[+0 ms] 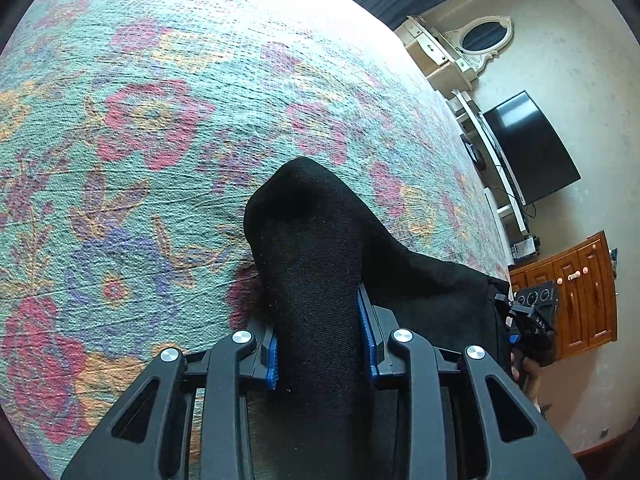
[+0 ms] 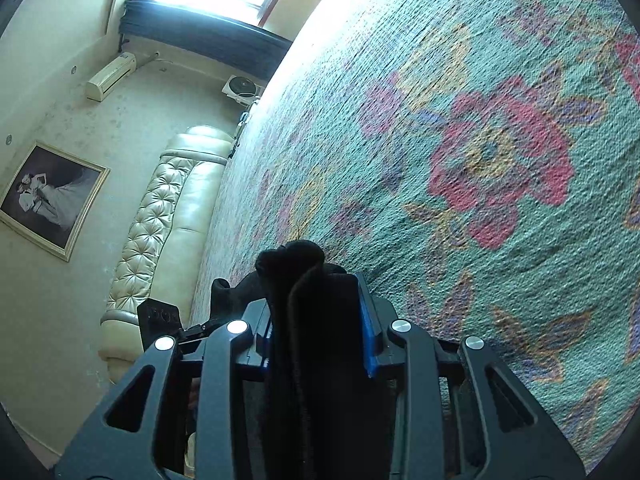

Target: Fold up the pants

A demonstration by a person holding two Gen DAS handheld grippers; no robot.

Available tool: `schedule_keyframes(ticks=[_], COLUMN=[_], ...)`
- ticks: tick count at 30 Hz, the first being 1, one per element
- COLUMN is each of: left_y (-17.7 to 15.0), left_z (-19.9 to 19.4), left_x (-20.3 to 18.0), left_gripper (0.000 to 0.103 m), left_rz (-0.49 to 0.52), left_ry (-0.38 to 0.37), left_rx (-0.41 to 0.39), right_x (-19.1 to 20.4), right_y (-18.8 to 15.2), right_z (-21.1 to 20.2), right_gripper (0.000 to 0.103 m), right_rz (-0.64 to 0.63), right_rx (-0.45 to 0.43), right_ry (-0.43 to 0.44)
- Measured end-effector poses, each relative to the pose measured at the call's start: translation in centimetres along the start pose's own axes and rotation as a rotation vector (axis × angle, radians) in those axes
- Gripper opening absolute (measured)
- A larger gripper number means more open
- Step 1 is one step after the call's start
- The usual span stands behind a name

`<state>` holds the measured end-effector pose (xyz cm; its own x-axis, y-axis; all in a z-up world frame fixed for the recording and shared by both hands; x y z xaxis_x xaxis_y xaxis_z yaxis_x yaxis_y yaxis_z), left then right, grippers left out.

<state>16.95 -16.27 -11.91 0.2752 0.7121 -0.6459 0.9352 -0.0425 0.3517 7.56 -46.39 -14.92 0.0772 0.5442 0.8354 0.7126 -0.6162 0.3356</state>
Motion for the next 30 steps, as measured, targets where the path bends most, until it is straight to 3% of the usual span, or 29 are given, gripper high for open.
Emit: schedule_keyframes(ticks=[12,30], left_y=[0.8,4.4], left_z=[-2.8,-11.1], left_x=[3.5,14.2], left_gripper=[0.029,0.029], left_rz=[-0.052,-0.132], left_ry=[0.0,0.086], left_rx=[-0.024,-0.081], right_x=[2.8,10.6], right_y=[-0.3,-3.0], right_z=[3.1,15.0], right_gripper=[0.031,0.031], right_rz=[-0.02,-0.026], right_rx=[0.024,0.115], right_ry=[0.0,0.092])
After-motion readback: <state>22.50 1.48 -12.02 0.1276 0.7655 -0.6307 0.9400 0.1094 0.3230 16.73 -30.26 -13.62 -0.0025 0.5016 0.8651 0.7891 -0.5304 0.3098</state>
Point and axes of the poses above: each gripper's, at about its wrist camera, not at the fingertips, and z roughly the way its jaws point, x to its left, y to its top, the point moved 7 cm from there along z, roughly the way its jaws point, and after that the axes turned 2 degrees about -y, right-handed, at the moved point
